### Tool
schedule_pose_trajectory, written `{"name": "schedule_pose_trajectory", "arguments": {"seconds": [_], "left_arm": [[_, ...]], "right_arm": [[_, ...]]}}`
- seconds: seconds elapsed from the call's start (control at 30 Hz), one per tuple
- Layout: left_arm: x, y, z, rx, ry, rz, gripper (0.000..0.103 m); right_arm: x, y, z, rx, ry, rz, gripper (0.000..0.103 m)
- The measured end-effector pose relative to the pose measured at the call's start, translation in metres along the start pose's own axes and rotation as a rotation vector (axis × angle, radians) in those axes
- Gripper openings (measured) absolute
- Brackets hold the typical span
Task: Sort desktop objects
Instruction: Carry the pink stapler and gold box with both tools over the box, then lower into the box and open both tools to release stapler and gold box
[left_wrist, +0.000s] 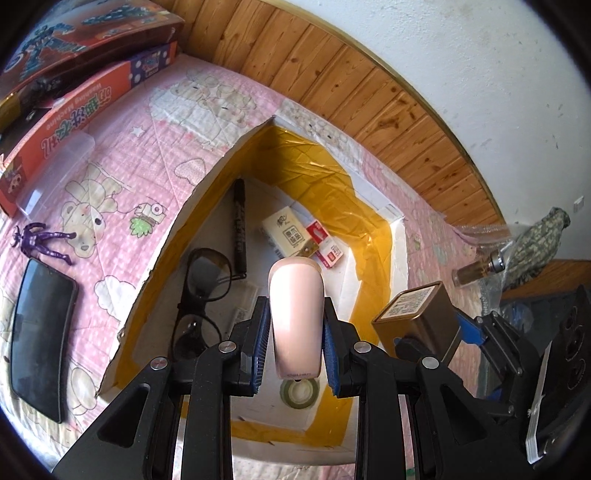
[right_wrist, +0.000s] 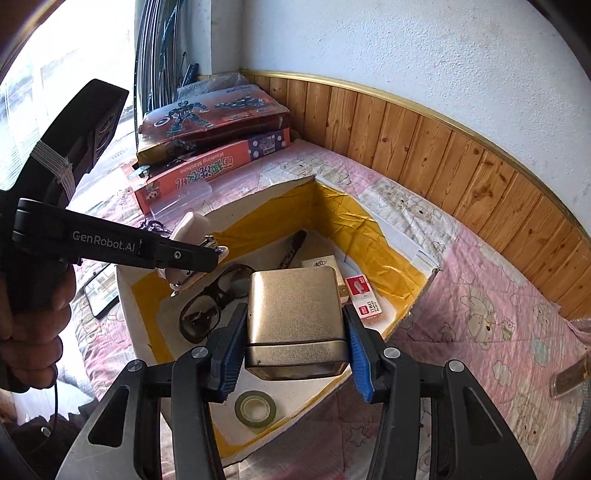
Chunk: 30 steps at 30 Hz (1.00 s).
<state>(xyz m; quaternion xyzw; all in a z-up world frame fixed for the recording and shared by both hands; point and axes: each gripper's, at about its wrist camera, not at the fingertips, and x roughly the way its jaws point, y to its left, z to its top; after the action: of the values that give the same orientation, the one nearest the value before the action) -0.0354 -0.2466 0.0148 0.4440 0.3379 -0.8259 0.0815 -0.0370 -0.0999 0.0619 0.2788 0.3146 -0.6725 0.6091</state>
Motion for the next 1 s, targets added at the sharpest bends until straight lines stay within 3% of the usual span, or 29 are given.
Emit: {"name": "schedule_pose_trajectory", "arguments": {"seconds": [0.53,1.0], "left_arm": [[0.065,0.004,0.044,-0.015,0.116,-0.005,0.027],[0.118,0.007,0.058,-0.001,0.240,0.052,0.027]], "right_arm": [[0.067,0.006,0.014,-0.106,0.184,0.078,0.051],[0.100,0.016,0.010,-0.155,0.363,0.162,0.051]]}}
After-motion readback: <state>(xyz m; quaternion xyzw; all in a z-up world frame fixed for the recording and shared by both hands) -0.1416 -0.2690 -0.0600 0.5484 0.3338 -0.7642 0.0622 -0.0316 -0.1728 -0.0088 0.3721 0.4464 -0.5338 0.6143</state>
